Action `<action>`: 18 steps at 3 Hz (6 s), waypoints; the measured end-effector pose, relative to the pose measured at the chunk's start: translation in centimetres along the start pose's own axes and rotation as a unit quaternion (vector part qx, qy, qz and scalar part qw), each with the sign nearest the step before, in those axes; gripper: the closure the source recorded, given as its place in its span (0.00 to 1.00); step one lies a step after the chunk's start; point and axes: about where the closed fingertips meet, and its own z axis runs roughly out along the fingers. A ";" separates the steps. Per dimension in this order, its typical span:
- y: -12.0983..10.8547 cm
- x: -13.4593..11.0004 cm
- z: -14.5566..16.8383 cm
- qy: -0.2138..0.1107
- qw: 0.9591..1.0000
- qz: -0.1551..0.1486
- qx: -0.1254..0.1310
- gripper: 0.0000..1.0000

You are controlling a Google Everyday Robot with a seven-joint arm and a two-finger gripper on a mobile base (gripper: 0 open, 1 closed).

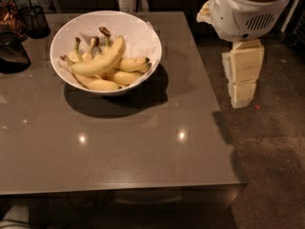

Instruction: Pick banana from white bowl

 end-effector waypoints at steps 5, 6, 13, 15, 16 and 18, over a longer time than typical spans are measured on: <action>-10.9 -7.3 2.6 -0.041 0.991 -0.119 0.032 0.00; -12.8 -8.8 3.1 -0.047 0.989 -0.134 0.040 0.00; -17.4 -19.0 10.6 -0.109 0.970 -0.216 -0.018 0.26; -17.8 -20.9 12.4 -0.121 0.965 -0.232 -0.035 0.29; -17.8 -21.4 13.4 -0.125 0.963 -0.234 -0.045 0.31; -17.3 -21.0 14.8 -0.128 0.961 -0.239 -0.057 0.82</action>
Offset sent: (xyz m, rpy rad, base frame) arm 0.0696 0.0597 0.0147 0.0549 0.0166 0.1737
